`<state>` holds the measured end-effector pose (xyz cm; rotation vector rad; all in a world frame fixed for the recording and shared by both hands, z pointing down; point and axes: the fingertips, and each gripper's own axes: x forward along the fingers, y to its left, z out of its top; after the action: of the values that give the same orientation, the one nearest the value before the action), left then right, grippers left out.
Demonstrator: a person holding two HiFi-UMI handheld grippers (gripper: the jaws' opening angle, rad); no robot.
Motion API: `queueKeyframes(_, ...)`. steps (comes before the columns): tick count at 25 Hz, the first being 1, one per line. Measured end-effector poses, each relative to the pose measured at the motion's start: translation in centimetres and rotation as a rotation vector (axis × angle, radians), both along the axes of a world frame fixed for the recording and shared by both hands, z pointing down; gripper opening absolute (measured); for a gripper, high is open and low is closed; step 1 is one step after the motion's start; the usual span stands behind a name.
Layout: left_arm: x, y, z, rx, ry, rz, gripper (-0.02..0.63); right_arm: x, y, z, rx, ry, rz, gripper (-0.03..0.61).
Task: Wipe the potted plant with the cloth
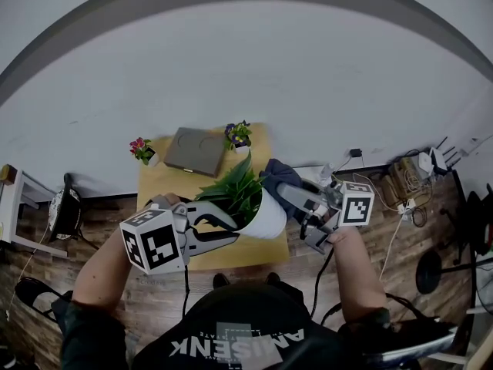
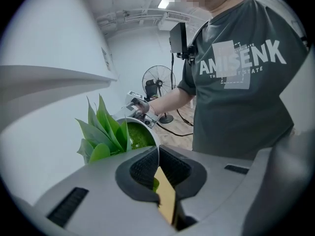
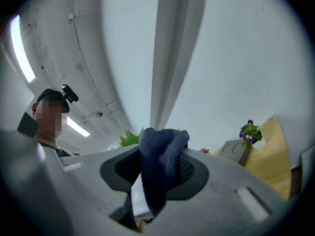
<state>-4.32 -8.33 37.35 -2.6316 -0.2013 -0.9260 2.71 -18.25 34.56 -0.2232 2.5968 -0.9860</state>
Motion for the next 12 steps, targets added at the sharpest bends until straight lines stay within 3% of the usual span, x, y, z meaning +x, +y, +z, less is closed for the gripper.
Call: queueKeyframes(12, 1.3, -2.2, 1.3, -0.095, -0.027, -0.104, 0.011, 1.2, 1.6, -0.6, 0.112, 0.113, 0.102, 0.127)
